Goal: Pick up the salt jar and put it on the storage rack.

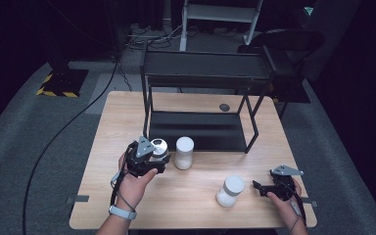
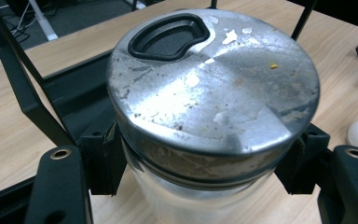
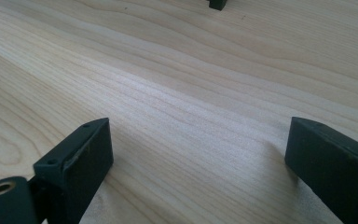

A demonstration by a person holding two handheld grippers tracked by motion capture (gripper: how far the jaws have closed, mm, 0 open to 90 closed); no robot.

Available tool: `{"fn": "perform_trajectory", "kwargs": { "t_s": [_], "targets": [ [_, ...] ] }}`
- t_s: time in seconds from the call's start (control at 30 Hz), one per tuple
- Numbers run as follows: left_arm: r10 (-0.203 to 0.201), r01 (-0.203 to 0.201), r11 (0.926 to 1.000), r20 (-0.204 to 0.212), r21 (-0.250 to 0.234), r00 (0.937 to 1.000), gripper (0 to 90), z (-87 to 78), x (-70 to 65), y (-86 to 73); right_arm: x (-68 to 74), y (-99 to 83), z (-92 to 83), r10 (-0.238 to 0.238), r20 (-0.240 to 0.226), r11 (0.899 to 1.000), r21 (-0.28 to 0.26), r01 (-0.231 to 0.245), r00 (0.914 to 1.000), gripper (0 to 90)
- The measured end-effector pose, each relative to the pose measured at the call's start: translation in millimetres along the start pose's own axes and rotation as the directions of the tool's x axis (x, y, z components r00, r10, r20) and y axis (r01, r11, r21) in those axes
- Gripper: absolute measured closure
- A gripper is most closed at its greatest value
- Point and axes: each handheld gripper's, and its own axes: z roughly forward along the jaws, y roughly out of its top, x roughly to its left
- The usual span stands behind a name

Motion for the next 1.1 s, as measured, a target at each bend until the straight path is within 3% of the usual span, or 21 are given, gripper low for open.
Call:
{"fn": "perform_trajectory", "kwargs": {
  "t_s": [0.6, 1.1],
  "targets": [
    [0.009, -0.009, 0.9999, -0.015, 0.007, 0.9998, 30.3, 21.3, 18.6, 36.1, 0.0, -0.1, 0.0, 0.0, -0.001, 1.0, 0.0, 0.0, 1.0, 7.5],
    [0.019, -0.019, 0.9998, -0.024, 0.011, 0.9995, 30.3, 65.2, 27.7, 57.0, -0.2, 0.0, 0.1, -0.001, -0.003, 1.0, -0.001, 0.001, 1.0, 7.5]
  ]
}}
